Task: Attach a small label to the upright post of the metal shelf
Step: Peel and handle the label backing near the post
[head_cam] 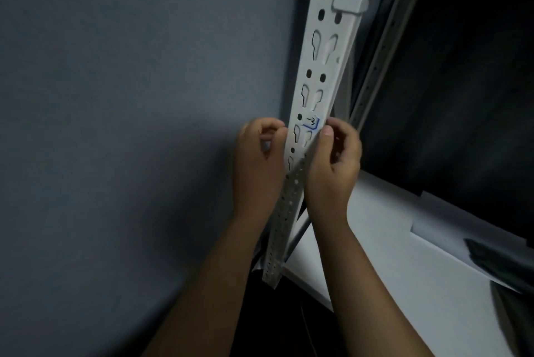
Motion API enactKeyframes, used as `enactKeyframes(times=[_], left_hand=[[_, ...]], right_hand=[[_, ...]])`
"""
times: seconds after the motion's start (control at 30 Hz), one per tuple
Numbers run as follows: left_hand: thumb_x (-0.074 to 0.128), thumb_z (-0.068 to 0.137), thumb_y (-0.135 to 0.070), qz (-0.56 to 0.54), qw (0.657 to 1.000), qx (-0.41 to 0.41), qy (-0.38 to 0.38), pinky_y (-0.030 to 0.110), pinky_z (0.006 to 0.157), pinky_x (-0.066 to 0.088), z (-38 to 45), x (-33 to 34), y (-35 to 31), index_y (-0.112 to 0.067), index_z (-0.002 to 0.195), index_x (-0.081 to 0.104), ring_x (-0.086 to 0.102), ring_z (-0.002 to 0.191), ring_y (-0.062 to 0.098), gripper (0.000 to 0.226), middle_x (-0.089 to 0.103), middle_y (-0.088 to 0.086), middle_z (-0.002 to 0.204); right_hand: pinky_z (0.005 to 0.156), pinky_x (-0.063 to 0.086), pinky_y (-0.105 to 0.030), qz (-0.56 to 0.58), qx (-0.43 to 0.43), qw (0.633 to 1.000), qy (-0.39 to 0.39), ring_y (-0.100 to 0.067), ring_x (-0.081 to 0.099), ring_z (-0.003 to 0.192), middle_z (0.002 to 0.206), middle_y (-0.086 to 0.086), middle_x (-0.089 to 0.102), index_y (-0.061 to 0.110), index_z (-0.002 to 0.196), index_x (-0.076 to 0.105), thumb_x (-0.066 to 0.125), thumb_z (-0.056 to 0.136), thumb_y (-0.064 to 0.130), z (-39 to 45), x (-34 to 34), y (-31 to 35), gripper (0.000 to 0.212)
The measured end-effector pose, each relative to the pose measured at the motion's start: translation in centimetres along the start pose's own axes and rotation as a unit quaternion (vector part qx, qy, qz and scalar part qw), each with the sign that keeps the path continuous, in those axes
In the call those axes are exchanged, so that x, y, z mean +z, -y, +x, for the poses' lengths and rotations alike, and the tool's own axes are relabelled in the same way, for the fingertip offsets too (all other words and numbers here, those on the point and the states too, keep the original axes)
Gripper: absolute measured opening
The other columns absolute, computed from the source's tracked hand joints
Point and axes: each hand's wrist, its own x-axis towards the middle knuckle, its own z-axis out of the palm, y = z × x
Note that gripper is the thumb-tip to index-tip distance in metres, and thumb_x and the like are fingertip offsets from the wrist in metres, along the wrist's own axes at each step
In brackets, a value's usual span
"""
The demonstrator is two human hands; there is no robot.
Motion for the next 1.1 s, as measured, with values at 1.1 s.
enactKeyframes(times=[1.1], left_hand=[[0.073, 0.079, -0.025, 0.088, 0.981, 0.093, -0.145, 0.030, 0.104, 0.032, -0.4, 3.9, 1.8, -0.029, 0.079, 0.071, 0.021, 0.125, 0.006, 0.004, 0.041, -0.007, 0.139]], right_hand=[[0.087, 0.054, -0.024, 0.118, 0.009, 0.983, 0.140, -0.008, 0.066, 0.104, 0.109, -0.002, 0.066, 0.009, 0.111, 0.051, 0.055, 0.093, 0.001, 1.9, -1.4, -0.9, 0.020]])
